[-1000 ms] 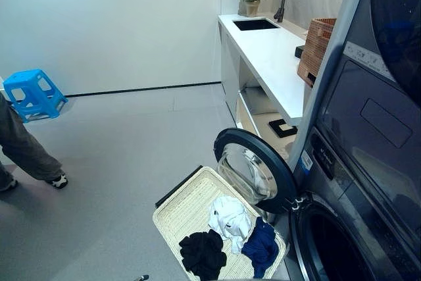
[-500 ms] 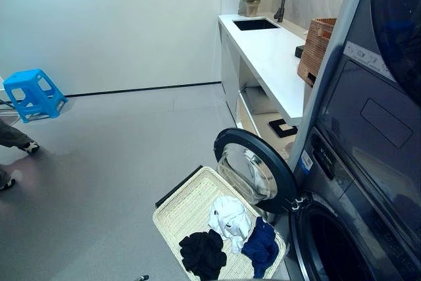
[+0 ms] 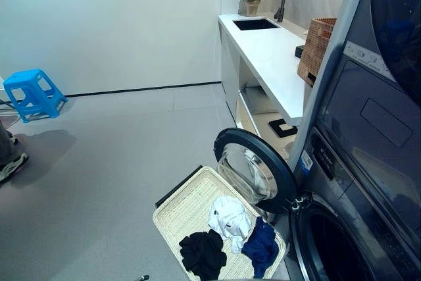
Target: Put the clothes into the washing machine.
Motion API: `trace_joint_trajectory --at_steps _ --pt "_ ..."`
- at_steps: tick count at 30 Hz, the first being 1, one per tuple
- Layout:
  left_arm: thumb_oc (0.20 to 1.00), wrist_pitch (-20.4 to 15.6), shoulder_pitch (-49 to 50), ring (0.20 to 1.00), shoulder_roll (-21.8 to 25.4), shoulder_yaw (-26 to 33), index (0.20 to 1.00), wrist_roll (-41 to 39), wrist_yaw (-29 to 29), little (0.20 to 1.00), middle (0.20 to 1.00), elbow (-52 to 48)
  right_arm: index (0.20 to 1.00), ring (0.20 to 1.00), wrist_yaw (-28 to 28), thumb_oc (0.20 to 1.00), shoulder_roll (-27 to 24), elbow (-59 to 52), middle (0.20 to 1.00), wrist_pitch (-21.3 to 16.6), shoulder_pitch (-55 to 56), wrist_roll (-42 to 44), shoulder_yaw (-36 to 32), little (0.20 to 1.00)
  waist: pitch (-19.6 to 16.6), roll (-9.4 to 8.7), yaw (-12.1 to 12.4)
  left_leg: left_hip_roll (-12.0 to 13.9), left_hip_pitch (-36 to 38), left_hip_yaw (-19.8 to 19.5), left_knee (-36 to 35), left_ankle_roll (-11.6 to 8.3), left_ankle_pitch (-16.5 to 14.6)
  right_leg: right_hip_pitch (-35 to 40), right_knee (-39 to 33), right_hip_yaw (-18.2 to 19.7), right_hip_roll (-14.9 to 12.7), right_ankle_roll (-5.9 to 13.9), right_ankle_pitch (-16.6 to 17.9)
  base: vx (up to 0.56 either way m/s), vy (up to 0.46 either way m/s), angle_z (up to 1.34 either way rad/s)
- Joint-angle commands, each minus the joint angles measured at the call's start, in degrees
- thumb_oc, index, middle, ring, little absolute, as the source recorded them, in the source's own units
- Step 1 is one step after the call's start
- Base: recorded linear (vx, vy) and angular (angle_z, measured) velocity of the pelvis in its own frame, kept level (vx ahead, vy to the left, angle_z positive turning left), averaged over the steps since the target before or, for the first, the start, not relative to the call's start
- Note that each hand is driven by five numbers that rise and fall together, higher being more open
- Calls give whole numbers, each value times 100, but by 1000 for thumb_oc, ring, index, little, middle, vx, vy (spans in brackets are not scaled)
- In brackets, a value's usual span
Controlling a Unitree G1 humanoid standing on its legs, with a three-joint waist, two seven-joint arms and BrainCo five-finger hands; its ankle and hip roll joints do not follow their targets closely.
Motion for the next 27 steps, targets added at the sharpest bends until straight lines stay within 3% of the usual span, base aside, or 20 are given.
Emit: trace_joint_trajectory --at_steps 1,12,16,20,27 --pt "1000 -63 -488 1000 26 1 1000 -128 -51 1000 1000 274 1000 1000 -10 1000 137 326 1000 -47 -474 27 -5 1000 186 -207 83 -159 253 221 38 86 -467 -248 27 51 -288 464 199 0 0 0" --pt "1000 -329 -548 1000 80 99 1000 -517 340 1000 1000 134 1000 1000 23 1000 40 196 1000 11 -546 74 -6 1000 316 -195 107 -125 191 185 38 60 -407 -303 35 41 -293 463 223 3 2 0" --pt "1000 -766 -733 1000 221 172 1000 -1115 731 1000 1000 -63 1000 1000 11 1000 -90 80 1000 77 -637 188 0 1000 487 -163 122 -114 8 125 38 85 -341 -474 59 50 -302 450 257 5 17 0" --pt "1000 -1446 -1179 1000 336 238 1000 -1298 1344 1000 1000 -713 1000 1000 -150 1000 -202 18 1000 -17 -942 465 78 1000 1011 -105 149 -135 -475 3 38 101 -195 -987 135 75 -315 414 361 -150 37 1" --pt "1000 -1784 -1896 1000 635 134 1000 -837 2239 1000 1000 -1877 1000 1000 -382 1000 -321 -142 1000 -88 -1360 920 155 1000 1750 -20 214 -275 -1184 -234 38 172 -36 -1730 324 148 -272 364 470 -150 12 9"
